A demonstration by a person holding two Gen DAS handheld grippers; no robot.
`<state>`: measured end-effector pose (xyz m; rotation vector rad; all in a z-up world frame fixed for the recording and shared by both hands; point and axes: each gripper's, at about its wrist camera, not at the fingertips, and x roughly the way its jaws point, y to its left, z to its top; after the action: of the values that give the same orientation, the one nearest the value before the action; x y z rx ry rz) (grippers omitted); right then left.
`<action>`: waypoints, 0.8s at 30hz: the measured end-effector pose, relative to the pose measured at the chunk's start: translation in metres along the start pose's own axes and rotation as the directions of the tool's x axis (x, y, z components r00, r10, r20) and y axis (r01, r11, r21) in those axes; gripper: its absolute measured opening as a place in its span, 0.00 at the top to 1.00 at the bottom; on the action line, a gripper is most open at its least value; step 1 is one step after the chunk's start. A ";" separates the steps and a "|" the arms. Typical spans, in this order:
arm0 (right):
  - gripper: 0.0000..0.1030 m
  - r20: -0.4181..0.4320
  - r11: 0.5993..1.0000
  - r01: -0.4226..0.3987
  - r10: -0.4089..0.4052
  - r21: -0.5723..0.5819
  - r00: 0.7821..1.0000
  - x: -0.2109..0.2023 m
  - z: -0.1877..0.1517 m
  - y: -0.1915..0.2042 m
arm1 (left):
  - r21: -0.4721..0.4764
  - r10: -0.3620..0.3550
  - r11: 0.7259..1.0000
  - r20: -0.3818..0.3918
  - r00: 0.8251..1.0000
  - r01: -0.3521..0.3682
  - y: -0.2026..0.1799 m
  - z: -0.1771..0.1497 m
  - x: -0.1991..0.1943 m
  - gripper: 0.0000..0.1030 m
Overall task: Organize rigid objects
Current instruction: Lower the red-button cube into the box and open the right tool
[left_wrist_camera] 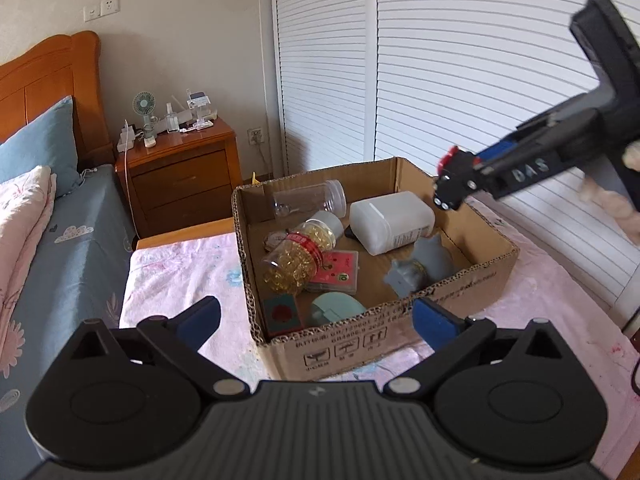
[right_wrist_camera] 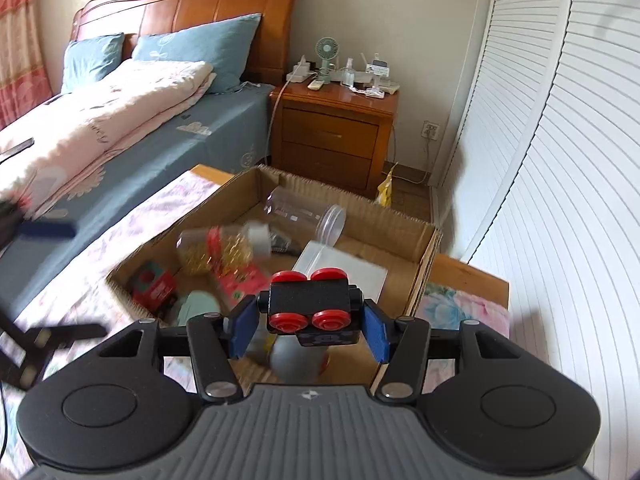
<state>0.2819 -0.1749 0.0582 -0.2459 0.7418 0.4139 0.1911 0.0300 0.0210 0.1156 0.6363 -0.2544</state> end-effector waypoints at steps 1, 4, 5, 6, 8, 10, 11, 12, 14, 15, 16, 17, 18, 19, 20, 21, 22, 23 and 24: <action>0.41 -0.005 1.000 0.009 -0.009 0.009 1.000 0.008 0.006 -0.003 | -0.016 -0.001 1.000 0.003 1.000 0.001 0.000 -0.003 -0.002 0.01; 0.41 -0.023 0.999 0.038 -0.038 0.037 0.999 0.033 0.024 -0.012 | -0.043 0.007 0.999 0.020 1.000 -0.006 0.001 -0.011 -0.008 0.01; 0.41 -0.031 0.998 0.048 -0.046 0.048 0.998 0.041 0.029 -0.015 | -0.046 0.017 0.999 0.025 1.000 -0.016 0.001 -0.013 -0.009 0.01; 0.41 -0.040 0.996 0.056 -0.053 0.064 0.998 0.049 0.033 -0.018 | -0.048 0.026 0.999 0.031 0.999 -0.024 0.001 -0.015 -0.010 0.01; 0.41 -0.058 0.993 0.076 -0.071 0.089 0.996 0.065 0.039 -0.024 | -0.056 0.039 0.998 0.036 0.999 -0.037 0.001 -0.019 -0.012 0.01; 0.41 -0.077 0.989 0.101 -0.092 0.110 0.993 0.078 0.043 -0.030 | -0.066 0.052 0.997 0.036 0.998 -0.049 0.003 -0.022 -0.012 0.01; 0.41 -0.088 0.986 0.113 -0.103 0.120 0.991 0.085 0.044 -0.033 | -0.070 0.056 0.996 0.034 0.998 -0.054 0.004 -0.023 -0.011 0.01; 0.41 -0.102 0.984 0.120 -0.107 0.130 0.989 0.091 0.045 -0.036 | -0.072 0.057 0.996 0.031 0.998 -0.055 0.005 -0.024 -0.011 0.01; 0.41 -0.131 0.980 0.132 -0.113 0.148 0.985 0.101 0.044 -0.039 | -0.074 0.061 0.996 0.029 0.998 -0.059 0.007 -0.024 -0.010 0.01; 0.41 -0.136 0.979 0.136 -0.116 0.152 0.984 0.103 0.043 -0.040 | -0.075 0.066 0.995 0.029 0.997 -0.064 0.008 -0.025 -0.010 0.01; 0.41 -0.138 0.978 0.143 -0.122 0.155 0.983 0.105 0.042 -0.041 | -0.077 0.070 0.995 0.031 0.997 -0.068 0.009 -0.025 -0.010 0.01; 0.41 -0.140 0.976 0.149 -0.127 0.159 0.982 0.105 0.041 -0.041 | -0.080 0.072 0.994 0.033 0.997 -0.070 0.010 -0.025 -0.011 0.01; 0.41 -0.144 0.975 0.150 -0.127 0.164 0.981 0.104 0.039 -0.041 | -0.085 0.072 0.994 0.034 0.997 -0.069 0.011 -0.025 -0.011 0.01; 0.40 -0.144 0.975 0.148 -0.124 0.168 0.982 0.103 0.037 -0.041 | -0.092 0.069 0.994 0.035 0.997 -0.066 0.012 -0.024 -0.012 0.01; 0.39 -0.143 0.974 0.149 -0.125 0.171 0.982 0.101 0.036 -0.041 | -0.100 0.064 0.993 0.033 0.997 -0.060 0.013 -0.024 -0.013 0.01; 0.38 -0.142 0.972 0.154 -0.129 0.177 0.981 0.099 0.035 -0.041 | -0.105 0.058 0.993 0.030 0.998 -0.055 0.013 -0.024 -0.014 0.01; 0.36 -0.141 0.970 0.157 -0.132 0.185 0.981 0.095 0.034 -0.041 | -0.108 0.056 0.993 0.030 0.998 -0.052 0.013 -0.023 -0.014 0.01; 0.33 -0.136 0.969 0.153 -0.128 0.192 0.982 0.091 0.033 -0.042 | -0.109 0.057 0.993 0.032 0.998 -0.053 0.012 -0.023 -0.015 0.01; 0.32 -0.129 0.969 0.148 -0.124 0.199 0.984 0.087 0.032 -0.042 | -0.103 0.061 0.993 0.035 0.998 -0.058 0.011 -0.022 -0.016 0.01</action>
<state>0.3772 -0.1764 0.0234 -0.1238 0.8698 0.1899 0.1692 0.0478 0.0128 0.0313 0.6060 -0.1657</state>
